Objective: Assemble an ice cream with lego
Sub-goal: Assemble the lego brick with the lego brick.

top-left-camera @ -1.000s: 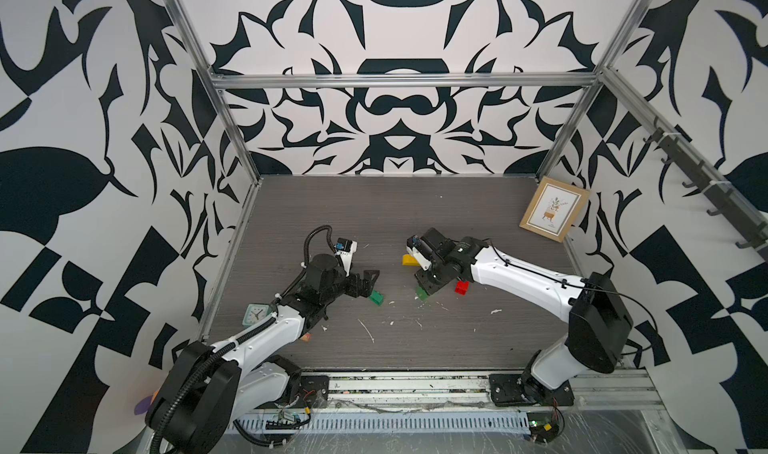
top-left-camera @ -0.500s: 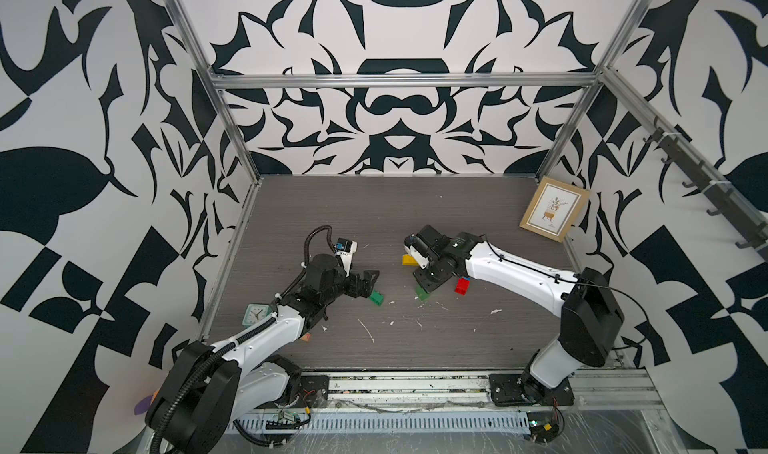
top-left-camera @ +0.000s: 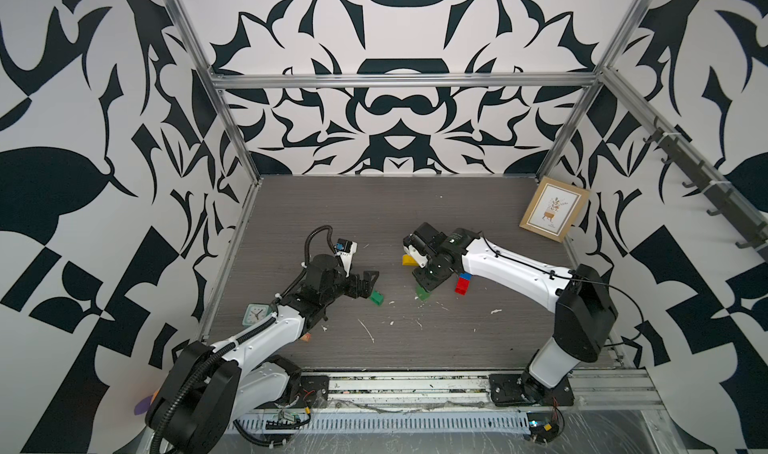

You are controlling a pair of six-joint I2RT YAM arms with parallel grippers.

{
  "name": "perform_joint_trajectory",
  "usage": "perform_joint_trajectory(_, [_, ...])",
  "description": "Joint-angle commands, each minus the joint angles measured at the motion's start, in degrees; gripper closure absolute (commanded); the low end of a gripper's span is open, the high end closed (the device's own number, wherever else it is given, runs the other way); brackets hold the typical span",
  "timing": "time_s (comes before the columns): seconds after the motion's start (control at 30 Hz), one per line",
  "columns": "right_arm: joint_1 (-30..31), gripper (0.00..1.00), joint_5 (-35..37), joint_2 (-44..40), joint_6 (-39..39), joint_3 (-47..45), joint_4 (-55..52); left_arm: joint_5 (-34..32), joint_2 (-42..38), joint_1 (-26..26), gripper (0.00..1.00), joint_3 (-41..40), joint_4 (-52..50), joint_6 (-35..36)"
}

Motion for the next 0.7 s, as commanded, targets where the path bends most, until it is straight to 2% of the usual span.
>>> perform_joint_trajectory(0.0, [0.27, 0.76, -0.39, 1.24, -0.57, -2.19, -6.58, 0.08, 0.0, -0.12, 0.01, 1.68, -0.38, 0.49])
perform_joint_trajectory(0.1, [0.41, 0.76, -0.92, 0.41, -0.32, -2.06, -5.16, 0.05, 0.19, -0.1, 0.01, 1.7, -0.41, 0.52])
perform_joint_trajectory(0.3, [0.44, 0.74, 3.5, 3.03, 0.96, -0.7, -7.51, -0.17, -0.29, -0.11, 0.01, 1.61, -0.65, 0.62])
perform_joint_trajectory(0.43, [0.41, 0.72, 3.14, 3.12, 1.05, -0.39, -7.15, -0.09, -0.33, -0.11, 0.01, 1.6, -0.55, 0.57])
perform_joint_trajectory(0.67, [0.4, 0.54, 1.82, 0.76, 1.57, 0.69, -3.78, -0.11, -0.35, -0.08, 0.01, 1.6, -0.53, 0.62])
